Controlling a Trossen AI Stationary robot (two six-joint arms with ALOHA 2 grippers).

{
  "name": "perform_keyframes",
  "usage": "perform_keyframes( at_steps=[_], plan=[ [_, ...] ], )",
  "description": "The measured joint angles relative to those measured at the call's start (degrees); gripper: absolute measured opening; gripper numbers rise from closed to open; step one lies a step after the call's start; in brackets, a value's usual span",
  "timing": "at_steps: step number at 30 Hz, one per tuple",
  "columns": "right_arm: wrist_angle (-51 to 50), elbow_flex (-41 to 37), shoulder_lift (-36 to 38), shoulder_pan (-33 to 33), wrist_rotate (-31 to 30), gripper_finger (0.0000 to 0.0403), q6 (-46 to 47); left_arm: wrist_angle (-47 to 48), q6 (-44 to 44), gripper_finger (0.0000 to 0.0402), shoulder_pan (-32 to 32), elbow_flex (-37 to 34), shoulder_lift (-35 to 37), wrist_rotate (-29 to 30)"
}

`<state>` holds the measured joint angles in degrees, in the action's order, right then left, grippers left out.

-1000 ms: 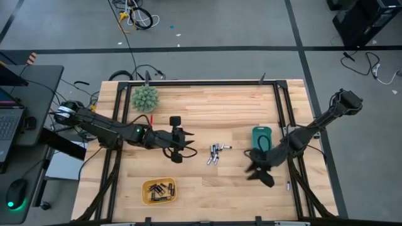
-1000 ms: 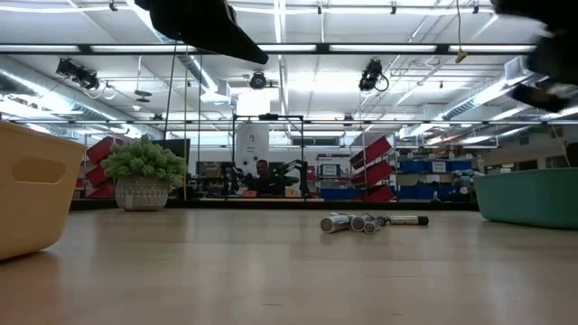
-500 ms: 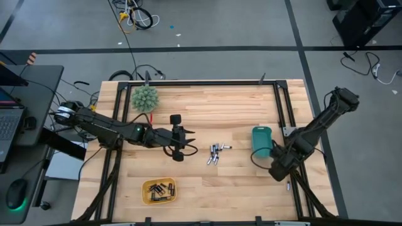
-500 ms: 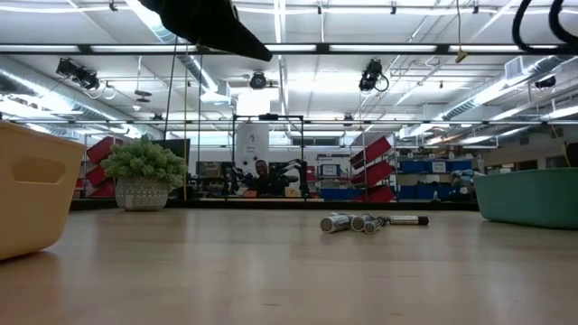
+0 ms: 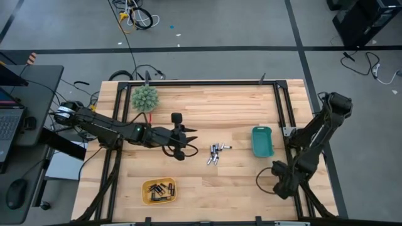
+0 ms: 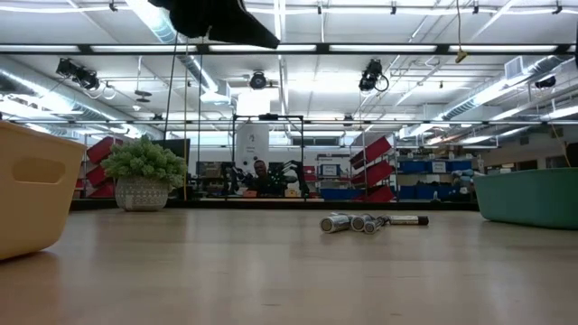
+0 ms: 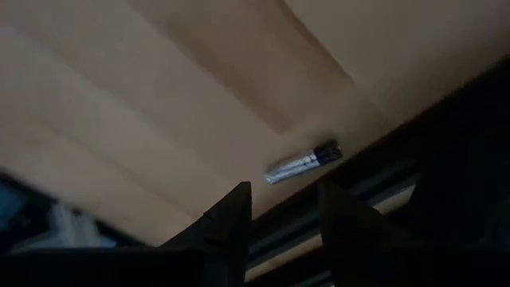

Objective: Sort batteries
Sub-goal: Put the silver battery into the green bin

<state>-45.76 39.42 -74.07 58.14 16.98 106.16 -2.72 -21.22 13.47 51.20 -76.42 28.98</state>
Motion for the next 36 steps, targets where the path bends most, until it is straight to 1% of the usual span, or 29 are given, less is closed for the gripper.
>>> perform_keyframes(
  at_steps=[3,6,11,14,18,21,22,24,26,31,36],
  plan=[
    [1.1,0.0,-3.7,0.8,2.2,0.013,3.9,-2.5,-2.3,0.0119,0.0,0.0,0.0,0.5],
    [2.3,0.2,-6.5,1.0,2.5,0.013,5.3,-4.4,-4.2,0.0119,0.0,0.0,0.0,0.9],
    [-3.2,2.4,-10.2,0.9,0.4,0.013,11.0,-5.7,-5.6,0.0119,-0.1,0.0,0.0,1.0],
    [-5.3,4.1,-11.6,0.9,2.1,0.013,13.8,-5.6,-5.6,0.0119,-0.1,0.0,0.0,1.0],
    [-6.4,6.4,-13.3,0.3,6.4,0.013,15.7,-5.6,-5.5,0.0119,-0.1,0.0,0.0,1.0],
    [-7.3,8.6,-14.9,0.4,7.4,0.013,17.6,-5.8,-5.4,0.0119,-0.1,0.0,0.0,1.0],
    [-5.3,8.9,-15.5,0.3,7.2,0.013,19.6,-5.9,-5.3,0.0119,-0.1,0.0,0.0,1.0],
    [-3.6,9.8,-16.8,0.5,7.7,0.013,20.4,-6.0,-5.1,0.0119,-0.1,0.0,0.0,1.0],
    [-3.8,9.7,-17.8,0.4,6.9,0.013,21.1,-6.1,-5.0,0.0119,-0.2,0.0,0.0,1.1],
    [-5.0,10.3,-19.9,0.6,8.3,0.013,20.4,-6.7,-3.6,0.0119,-0.5,0.0,0.0,1.3],
    [-6.7,10.1,-20.4,0.6,3.8,0.013,20.3,-6.6,-2.5,0.0119,-0.6,0.0,0.0,1.2]
  ],
)
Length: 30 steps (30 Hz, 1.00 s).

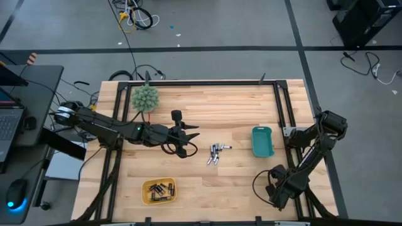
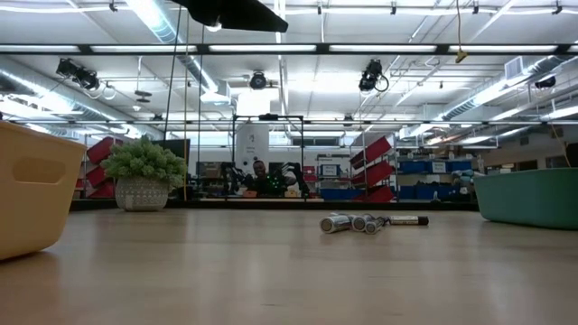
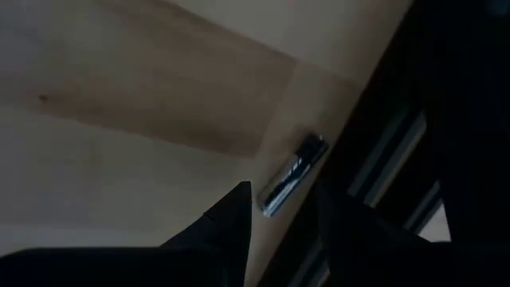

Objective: Sort batteries
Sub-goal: Put the silver battery into the green bin

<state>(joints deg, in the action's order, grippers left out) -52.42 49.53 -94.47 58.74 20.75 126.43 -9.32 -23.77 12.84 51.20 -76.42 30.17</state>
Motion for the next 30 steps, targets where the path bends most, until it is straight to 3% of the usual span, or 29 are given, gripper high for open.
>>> perform_keyframes(
  at_steps=[17,30],
  plan=[
    [2.4,-2.6,0.0,-0.3,-2.9,0.013,-0.6,1.1,2.2,0.012,0.0,0.0,0.0,-0.2],
    [-6.8,2.1,-0.2,-2.7,-9.6,0.013,-4.6,1.1,2.2,0.012,0.0,0.0,0.0,-0.2]
  ],
)
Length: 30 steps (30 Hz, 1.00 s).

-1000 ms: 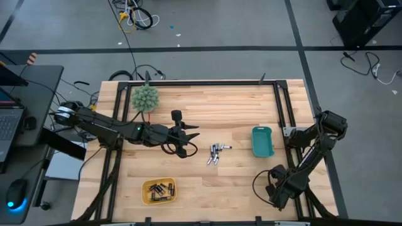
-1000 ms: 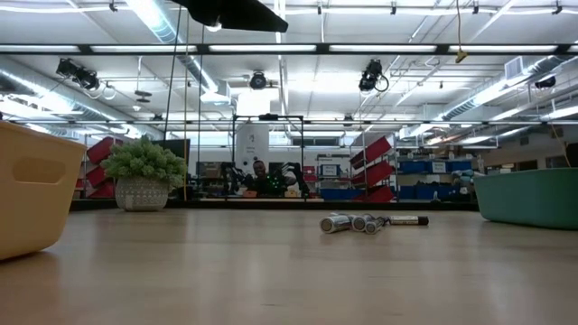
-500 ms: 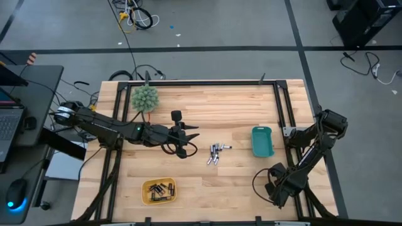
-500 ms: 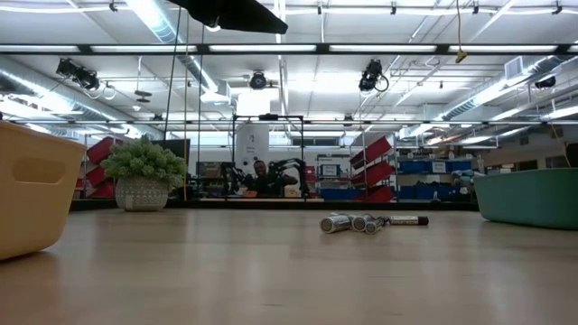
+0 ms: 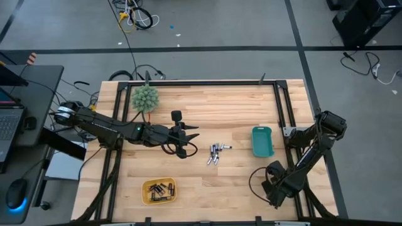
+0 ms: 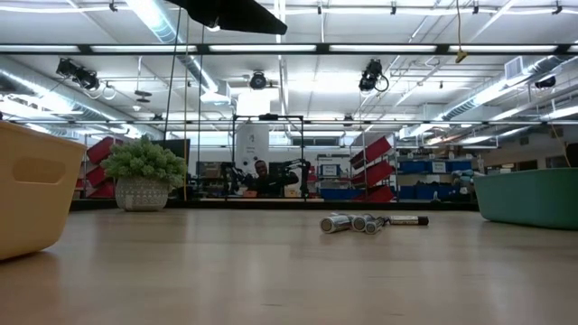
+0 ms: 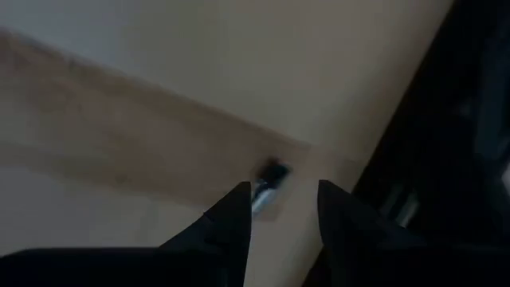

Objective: Sort batteries
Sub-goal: Put the silver battery into the green bin

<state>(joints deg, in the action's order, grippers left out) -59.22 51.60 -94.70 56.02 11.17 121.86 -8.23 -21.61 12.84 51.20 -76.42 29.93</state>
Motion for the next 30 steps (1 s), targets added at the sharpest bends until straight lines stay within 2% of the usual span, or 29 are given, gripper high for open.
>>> perform_keyframes(
  at_steps=[6,10,19,26,30],
  plan=[
    [-0.5,1.0,0.1,-1.0,0.3,0.013,-0.6,0.0,-0.2,0.012,0.0,0.0,0.0,0.0],
    [2.9,0.5,0.1,-2.2,-3.1,0.013,-0.5,0.0,-0.2,0.012,0.0,0.0,0.0,0.0],
    [0.5,0.5,0.1,-7.0,-9.8,0.013,-1.6,0.4,2.7,0.012,0.0,0.0,0.0,0.0],
    [13.6,-0.4,0.1,-12.8,-15.8,0.0128,-5.1,2.3,4.3,0.012,0.0,0.0,0.0,-0.2],
    [13.5,-0.8,0.1,-14.5,-15.8,0.0119,-7.8,1.3,4.1,0.012,0.0,0.0,0.0,-0.2]
  ],
)
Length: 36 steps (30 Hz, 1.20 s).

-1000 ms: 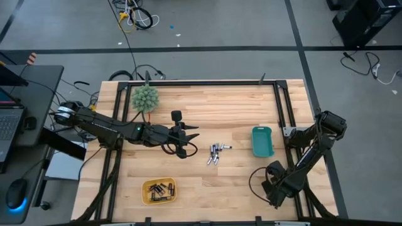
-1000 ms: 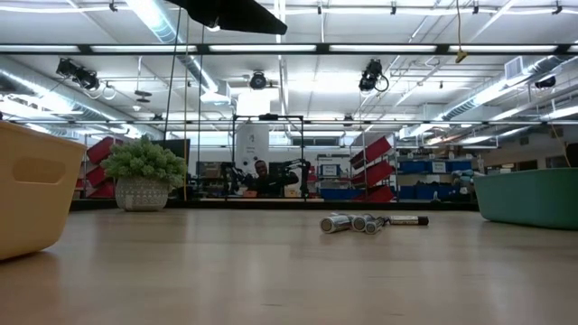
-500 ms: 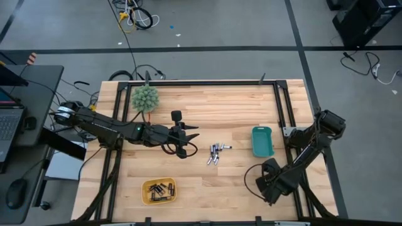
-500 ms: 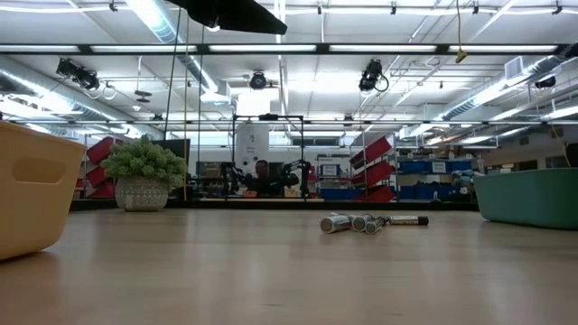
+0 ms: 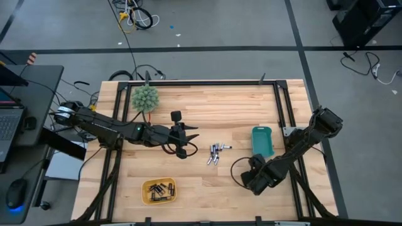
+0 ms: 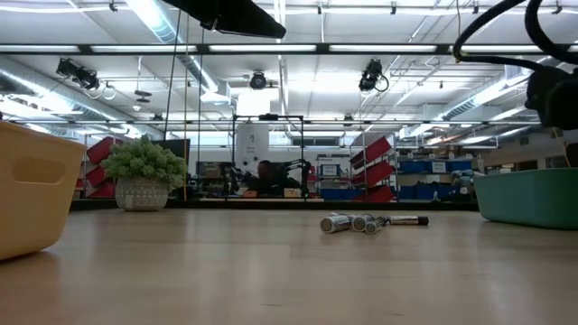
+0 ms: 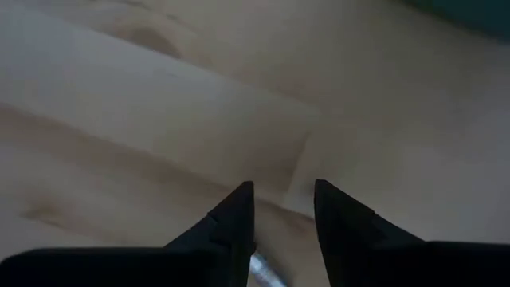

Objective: Sort batteries
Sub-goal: Put the silver battery into the green bin

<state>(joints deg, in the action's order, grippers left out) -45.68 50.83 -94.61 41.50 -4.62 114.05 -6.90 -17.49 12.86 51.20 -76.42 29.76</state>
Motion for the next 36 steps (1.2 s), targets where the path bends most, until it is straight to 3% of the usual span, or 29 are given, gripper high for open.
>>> perform_keyframes(
  at_steps=[6,11,17,22,36],
  plan=[
    [-2.7,0.8,0.0,0.1,-0.1,0.0103,-11.9,0.9,0.0,0.0119,0.0,0.0,0.0,0.0],
    [-10.6,8.2,1.6,4.0,-6.8,0.0089,-23.7,1.3,0.0,0.0119,0.0,0.0,0.0,0.0],
    [-1.2,11.2,0.5,11.0,-9.9,0.0086,-43.4,1.1,0.1,0.0119,0.0,0.0,0.0,0.0],
    [-0.1,9.7,-2.5,13.5,-12.5,0.0094,-43.2,1.4,0.9,0.0119,0.0,0.0,0.0,-0.1],
    [3.7,9.9,-13.1,12.8,-9.7,0.0133,-39.2,2.6,2.7,0.0119,0.0,0.0,0.0,-0.5]
  ],
)
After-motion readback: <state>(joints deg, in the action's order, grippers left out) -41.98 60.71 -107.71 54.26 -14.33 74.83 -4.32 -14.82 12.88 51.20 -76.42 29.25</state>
